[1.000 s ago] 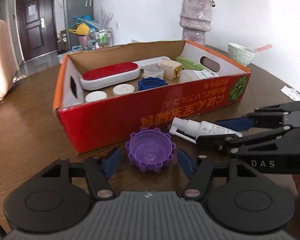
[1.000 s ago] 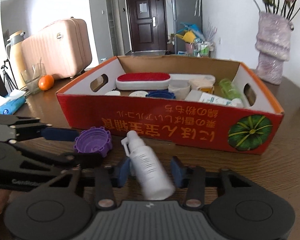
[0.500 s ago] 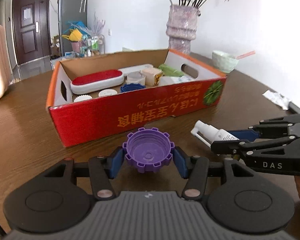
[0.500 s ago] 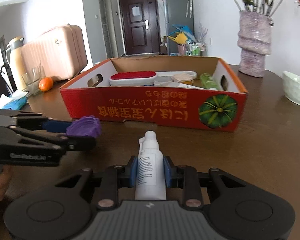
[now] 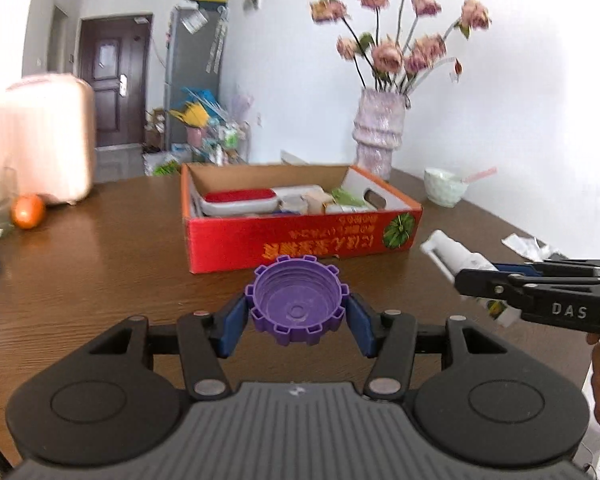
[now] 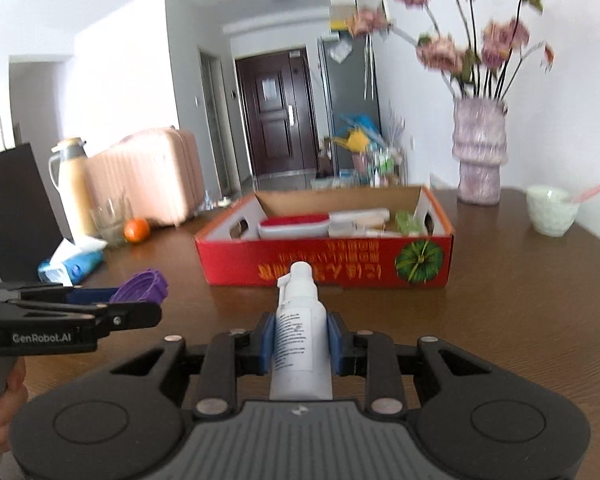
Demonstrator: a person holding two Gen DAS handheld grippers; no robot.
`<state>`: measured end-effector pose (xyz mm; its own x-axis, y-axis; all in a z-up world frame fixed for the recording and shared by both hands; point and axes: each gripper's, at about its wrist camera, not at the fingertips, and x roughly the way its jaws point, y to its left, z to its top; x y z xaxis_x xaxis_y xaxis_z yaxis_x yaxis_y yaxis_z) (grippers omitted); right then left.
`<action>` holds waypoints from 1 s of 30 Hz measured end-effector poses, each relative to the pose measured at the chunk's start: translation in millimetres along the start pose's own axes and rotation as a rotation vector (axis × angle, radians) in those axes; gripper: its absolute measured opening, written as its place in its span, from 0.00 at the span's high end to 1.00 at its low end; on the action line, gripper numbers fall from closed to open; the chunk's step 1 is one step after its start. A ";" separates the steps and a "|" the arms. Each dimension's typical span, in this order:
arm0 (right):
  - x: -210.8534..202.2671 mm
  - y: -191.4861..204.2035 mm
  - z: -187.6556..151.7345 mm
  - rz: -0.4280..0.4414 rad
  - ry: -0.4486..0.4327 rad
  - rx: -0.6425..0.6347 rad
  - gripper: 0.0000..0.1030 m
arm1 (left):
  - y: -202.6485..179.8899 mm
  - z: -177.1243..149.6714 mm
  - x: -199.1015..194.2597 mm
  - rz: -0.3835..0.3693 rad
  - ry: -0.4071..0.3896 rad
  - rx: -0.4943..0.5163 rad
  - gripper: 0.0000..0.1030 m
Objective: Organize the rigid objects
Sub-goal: 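Carry the purple cap and spray bottle with both tools over the box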
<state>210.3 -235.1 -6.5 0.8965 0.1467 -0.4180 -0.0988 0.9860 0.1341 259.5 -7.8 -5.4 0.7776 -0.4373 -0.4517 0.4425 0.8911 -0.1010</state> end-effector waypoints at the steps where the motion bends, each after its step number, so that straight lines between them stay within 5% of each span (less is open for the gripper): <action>1: -7.1 1.7 0.2 0.001 -0.011 0.003 0.74 | -1.2 0.4 -9.1 0.006 -0.017 -0.001 0.47; 16: -87.6 27.2 8.3 -0.005 -0.132 -0.048 0.74 | -22.2 3.4 -93.7 0.008 -0.161 0.025 0.46; 30: -53.0 25.4 25.7 0.008 -0.104 -0.092 0.74 | -13.3 22.3 -60.7 -0.012 -0.132 0.041 0.46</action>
<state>171.4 -219.9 42.2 0.9351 0.1505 -0.3209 -0.1411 0.9886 0.0527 216.4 4.2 43.1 0.8228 -0.4628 -0.3299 0.4680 0.8810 -0.0687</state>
